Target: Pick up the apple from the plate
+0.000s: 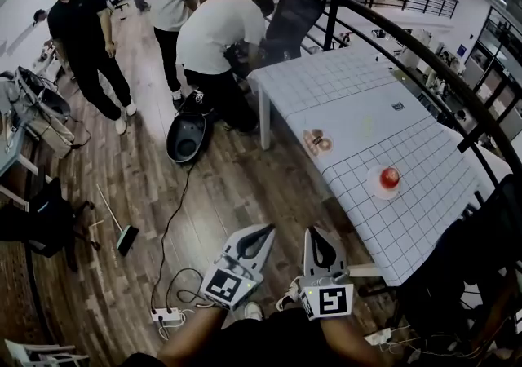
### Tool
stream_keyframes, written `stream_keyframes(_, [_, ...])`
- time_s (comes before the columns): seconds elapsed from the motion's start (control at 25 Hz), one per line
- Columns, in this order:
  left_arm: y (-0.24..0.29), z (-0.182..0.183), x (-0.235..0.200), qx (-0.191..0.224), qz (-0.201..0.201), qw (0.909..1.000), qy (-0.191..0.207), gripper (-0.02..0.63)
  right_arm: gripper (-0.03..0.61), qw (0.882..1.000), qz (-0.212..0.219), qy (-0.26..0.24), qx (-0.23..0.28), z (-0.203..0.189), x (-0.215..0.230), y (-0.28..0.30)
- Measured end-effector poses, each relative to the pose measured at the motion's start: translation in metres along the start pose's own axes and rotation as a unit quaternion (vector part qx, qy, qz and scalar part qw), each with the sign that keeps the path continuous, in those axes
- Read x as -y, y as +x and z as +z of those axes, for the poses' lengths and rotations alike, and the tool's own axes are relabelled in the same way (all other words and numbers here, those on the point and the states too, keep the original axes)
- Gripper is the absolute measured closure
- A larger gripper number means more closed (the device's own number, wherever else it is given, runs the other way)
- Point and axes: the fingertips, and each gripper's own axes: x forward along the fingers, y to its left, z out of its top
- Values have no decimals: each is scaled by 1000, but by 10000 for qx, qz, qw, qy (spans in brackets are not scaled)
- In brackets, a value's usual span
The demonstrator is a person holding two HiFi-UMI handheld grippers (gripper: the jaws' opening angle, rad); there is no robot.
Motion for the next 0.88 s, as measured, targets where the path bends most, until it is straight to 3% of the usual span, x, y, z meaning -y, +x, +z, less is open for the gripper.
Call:
stream_keyframes(0.16, [29,-1,-8,-84,82,9998,143,592,555,10000,7,19,46,1,33,14])
stream_keyframes(0.36, [74,3,-1,-27,160,9999,-4,592,555,9999,54,68,55,1,75,19])
stream_keyframes(0.88, [147,5,10,-200,112,9993,299,592,555,9997,-77,210,60,-12,156,33])
